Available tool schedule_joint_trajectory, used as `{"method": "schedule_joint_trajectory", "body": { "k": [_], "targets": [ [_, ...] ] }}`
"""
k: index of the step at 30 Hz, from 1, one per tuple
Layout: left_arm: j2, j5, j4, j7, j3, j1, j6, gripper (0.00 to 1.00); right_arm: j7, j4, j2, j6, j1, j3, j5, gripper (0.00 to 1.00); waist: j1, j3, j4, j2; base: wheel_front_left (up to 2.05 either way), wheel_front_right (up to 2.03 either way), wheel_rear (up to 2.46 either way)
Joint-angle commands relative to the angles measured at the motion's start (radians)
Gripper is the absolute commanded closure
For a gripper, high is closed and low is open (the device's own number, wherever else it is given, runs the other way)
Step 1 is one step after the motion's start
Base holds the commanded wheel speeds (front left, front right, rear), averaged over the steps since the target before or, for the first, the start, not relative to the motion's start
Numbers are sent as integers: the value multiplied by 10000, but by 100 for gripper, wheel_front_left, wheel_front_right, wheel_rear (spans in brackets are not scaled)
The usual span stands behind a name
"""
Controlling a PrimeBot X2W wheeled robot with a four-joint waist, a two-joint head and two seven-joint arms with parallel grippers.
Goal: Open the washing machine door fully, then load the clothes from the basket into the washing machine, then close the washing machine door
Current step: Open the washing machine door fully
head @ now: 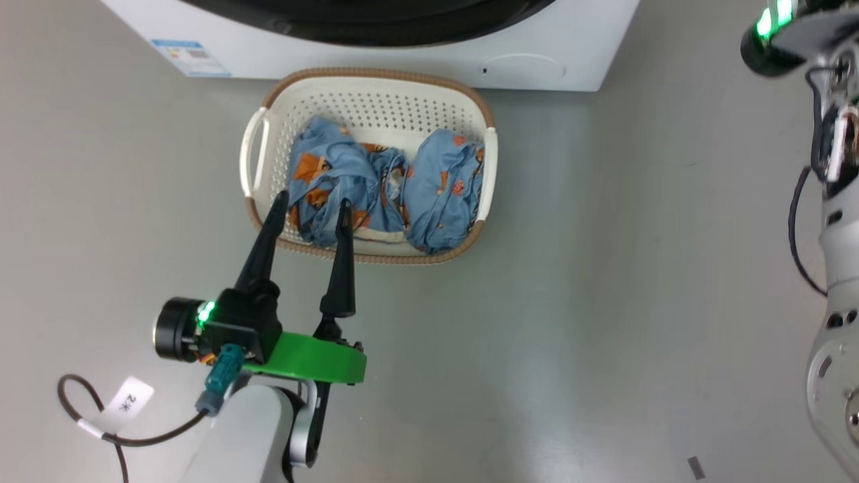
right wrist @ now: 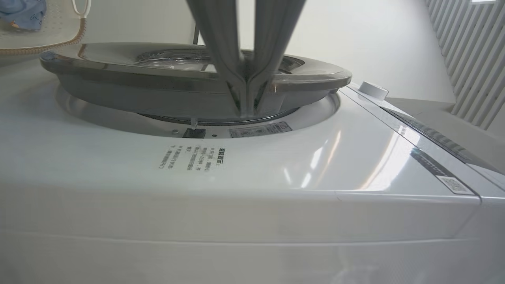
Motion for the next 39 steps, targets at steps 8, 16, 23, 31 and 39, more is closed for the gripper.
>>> {"method": "schedule_joint_trajectory", "body": {
  "k": [8,16,23,31,39],
  "targets": [
    [168,-165,-362,-80,58,-252,210,0,116,554,177,16,-1550,516,-717,100,0,386,381,-1,0,0,0],
    [168,-326,-507,-80,-164,-429,311,0,105,1531,112,16,-2772,823,-1404,100,0,747,657,-1,0,0,0],
    [168,-427,-577,-80,-273,-574,389,0,107,2111,127,16,-3459,918,-1723,100,0,989,818,-1,0,0,0],
    [168,-498,-609,-80,-323,-646,492,0,377,2389,129,16,-3772,1047,-1976,100,0,1093,872,-1,0,0,0],
    [168,-511,-593,-80,-307,-710,521,0,1025,2240,105,16,-3534,1080,-1965,100,0,1117,789,-1,0,0,0]
  ]
}}
